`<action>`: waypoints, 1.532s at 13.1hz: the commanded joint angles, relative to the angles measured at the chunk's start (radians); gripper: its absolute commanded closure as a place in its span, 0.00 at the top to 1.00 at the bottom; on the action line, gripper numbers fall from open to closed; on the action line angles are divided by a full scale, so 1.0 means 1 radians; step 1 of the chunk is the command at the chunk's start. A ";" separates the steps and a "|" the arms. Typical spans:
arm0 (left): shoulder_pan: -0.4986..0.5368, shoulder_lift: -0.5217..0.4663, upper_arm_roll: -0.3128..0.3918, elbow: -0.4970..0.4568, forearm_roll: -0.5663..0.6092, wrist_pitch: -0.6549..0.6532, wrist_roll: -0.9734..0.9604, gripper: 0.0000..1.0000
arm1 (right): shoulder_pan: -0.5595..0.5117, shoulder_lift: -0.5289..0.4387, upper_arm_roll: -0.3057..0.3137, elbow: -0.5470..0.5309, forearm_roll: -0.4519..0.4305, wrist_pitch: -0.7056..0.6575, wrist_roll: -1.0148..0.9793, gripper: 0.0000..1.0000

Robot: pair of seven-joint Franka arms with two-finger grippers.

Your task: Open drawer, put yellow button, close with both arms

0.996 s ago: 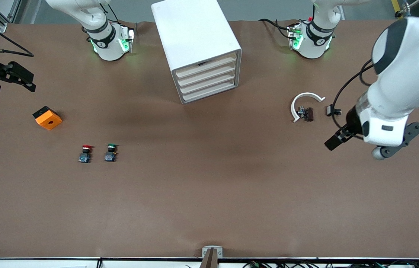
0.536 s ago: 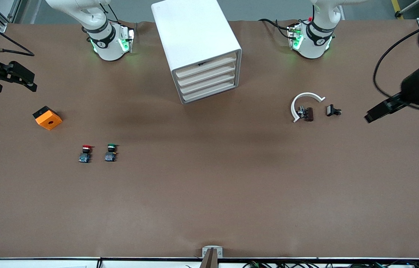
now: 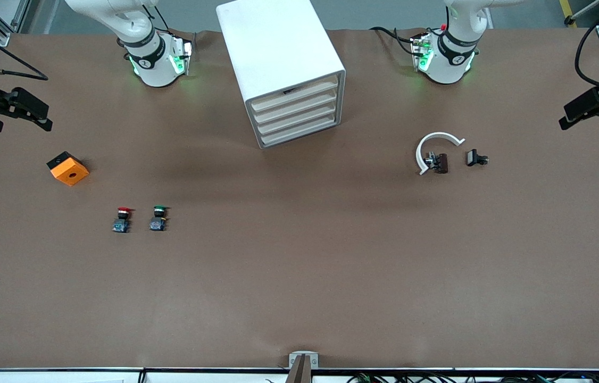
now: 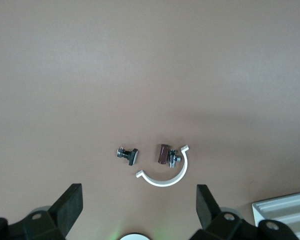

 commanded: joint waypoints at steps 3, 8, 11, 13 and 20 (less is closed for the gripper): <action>-0.004 -0.127 -0.007 -0.165 -0.009 0.080 0.035 1.00 | -0.018 0.010 0.007 0.021 0.023 -0.003 0.014 1.00; -0.018 -0.127 -0.010 -0.165 -0.003 0.047 0.046 1.00 | -0.029 0.010 0.007 0.021 0.027 -0.003 0.013 1.00; -0.018 -0.121 -0.035 -0.161 -0.001 0.042 0.078 1.00 | -0.029 0.010 0.009 0.022 0.025 -0.003 0.013 1.00; -0.018 -0.123 -0.038 -0.161 -0.001 0.024 0.098 1.00 | -0.029 0.010 0.009 0.022 0.025 -0.003 0.013 1.00; -0.010 -0.075 -0.038 -0.113 0.000 0.022 0.098 1.00 | -0.028 0.010 0.009 0.023 0.027 -0.005 0.011 1.00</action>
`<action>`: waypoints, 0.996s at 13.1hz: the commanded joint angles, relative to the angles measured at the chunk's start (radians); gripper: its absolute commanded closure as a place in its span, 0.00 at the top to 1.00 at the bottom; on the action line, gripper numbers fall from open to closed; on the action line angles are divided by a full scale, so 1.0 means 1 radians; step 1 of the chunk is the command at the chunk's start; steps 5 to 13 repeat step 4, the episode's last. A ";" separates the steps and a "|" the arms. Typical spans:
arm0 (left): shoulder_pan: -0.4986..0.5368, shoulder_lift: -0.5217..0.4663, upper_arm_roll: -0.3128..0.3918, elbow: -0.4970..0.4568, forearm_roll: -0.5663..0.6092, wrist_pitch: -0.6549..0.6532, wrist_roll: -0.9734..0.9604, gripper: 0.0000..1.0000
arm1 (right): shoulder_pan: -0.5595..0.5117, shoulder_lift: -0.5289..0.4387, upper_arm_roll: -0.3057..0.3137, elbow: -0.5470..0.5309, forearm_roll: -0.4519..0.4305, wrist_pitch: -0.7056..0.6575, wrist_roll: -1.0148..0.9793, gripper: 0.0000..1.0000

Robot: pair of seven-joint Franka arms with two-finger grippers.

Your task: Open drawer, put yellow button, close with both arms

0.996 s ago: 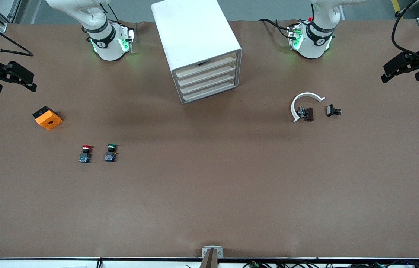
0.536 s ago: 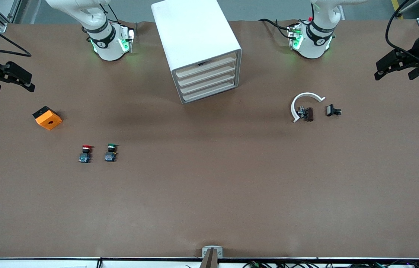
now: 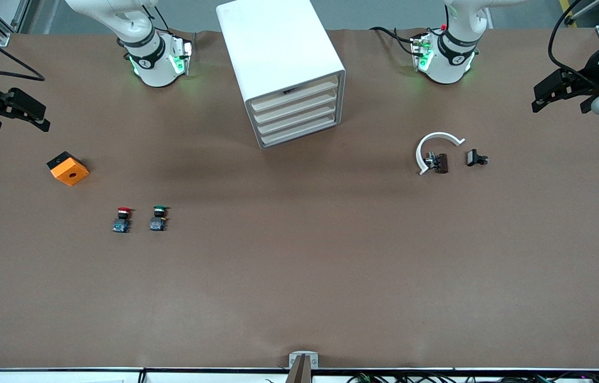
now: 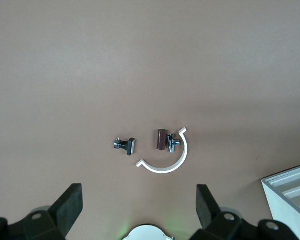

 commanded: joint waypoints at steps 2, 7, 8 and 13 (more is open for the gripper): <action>0.007 0.024 -0.002 0.038 0.008 -0.010 0.019 1.00 | -0.018 0.010 0.011 0.023 0.017 -0.006 0.000 1.00; 0.004 0.031 -0.004 0.052 0.035 -0.011 0.018 1.00 | -0.018 0.010 0.011 0.023 0.017 -0.006 0.000 1.00; 0.004 0.031 -0.004 0.052 0.035 -0.011 0.018 1.00 | -0.018 0.010 0.011 0.023 0.017 -0.006 0.000 1.00; 0.004 0.031 -0.004 0.052 0.035 -0.011 0.018 1.00 | -0.018 0.010 0.011 0.023 0.017 -0.006 0.000 1.00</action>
